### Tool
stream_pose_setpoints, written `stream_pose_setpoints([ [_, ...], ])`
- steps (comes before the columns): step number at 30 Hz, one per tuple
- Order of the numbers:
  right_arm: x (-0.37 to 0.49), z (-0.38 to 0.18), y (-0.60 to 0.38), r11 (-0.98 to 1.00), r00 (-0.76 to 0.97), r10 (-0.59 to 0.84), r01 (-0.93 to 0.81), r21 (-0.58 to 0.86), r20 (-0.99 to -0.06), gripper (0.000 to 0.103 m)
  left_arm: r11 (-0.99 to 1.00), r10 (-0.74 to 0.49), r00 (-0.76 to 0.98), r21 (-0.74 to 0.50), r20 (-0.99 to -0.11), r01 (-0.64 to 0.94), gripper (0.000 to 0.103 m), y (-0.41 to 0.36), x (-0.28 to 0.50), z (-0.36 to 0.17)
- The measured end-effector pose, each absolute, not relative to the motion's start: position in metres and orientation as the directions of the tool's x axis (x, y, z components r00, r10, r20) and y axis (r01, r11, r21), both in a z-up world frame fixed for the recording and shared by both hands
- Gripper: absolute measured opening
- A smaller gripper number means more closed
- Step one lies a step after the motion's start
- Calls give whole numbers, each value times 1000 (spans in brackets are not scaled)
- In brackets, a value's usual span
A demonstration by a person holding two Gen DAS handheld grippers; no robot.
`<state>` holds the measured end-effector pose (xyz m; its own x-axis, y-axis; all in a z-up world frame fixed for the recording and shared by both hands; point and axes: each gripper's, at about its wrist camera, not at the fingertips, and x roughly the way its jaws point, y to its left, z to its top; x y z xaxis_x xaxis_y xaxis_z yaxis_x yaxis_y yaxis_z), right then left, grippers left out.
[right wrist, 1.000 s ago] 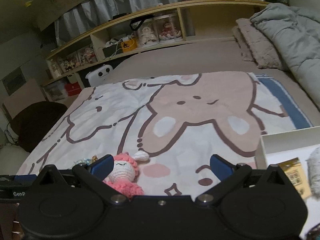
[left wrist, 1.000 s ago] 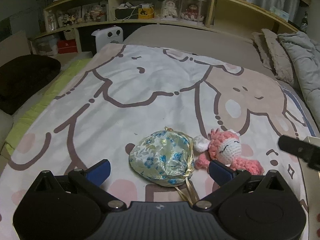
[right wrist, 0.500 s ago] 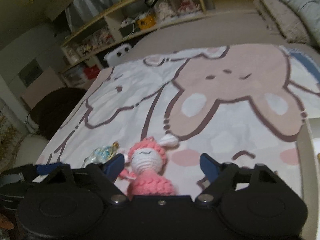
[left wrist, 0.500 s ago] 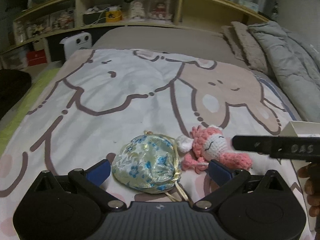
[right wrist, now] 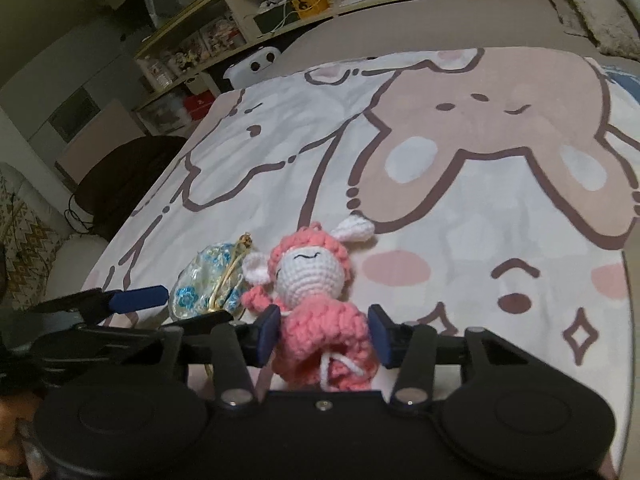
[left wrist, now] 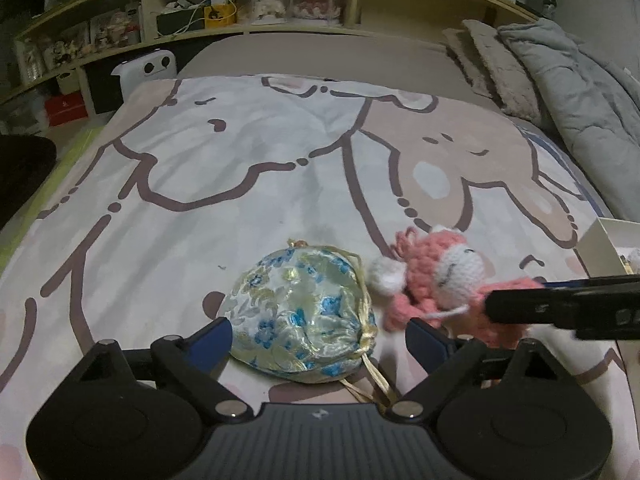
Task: Organize objects
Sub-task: 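Grasp the blue floral pouch with the left tool while the right tool grasps the pink crocheted doll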
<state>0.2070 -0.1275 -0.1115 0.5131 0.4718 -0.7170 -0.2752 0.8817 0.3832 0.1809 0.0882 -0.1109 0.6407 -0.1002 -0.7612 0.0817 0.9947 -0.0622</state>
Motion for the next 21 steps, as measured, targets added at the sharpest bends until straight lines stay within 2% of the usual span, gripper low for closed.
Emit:
stream_pose_setpoints([
  [3,204,-105,-137,888,508,459,-265,375,-729,46,996,-91,652,-56,-753,75,93,89,182,-110],
  [7,192,-105,-151,900,469,433,-262,347,-769,46,996,-90,644,-63,-760,66,78,90,185,-112],
  [14,172,-100,-147,906,414,407,-294,303,-814,48,991,-86,596,-7,-798,135,62,80,181,-109],
  [21,184,-106,-147,916,417,394,-254,311,-819,52,979,-134,499,-35,-856,202,60,77,164,-98],
])
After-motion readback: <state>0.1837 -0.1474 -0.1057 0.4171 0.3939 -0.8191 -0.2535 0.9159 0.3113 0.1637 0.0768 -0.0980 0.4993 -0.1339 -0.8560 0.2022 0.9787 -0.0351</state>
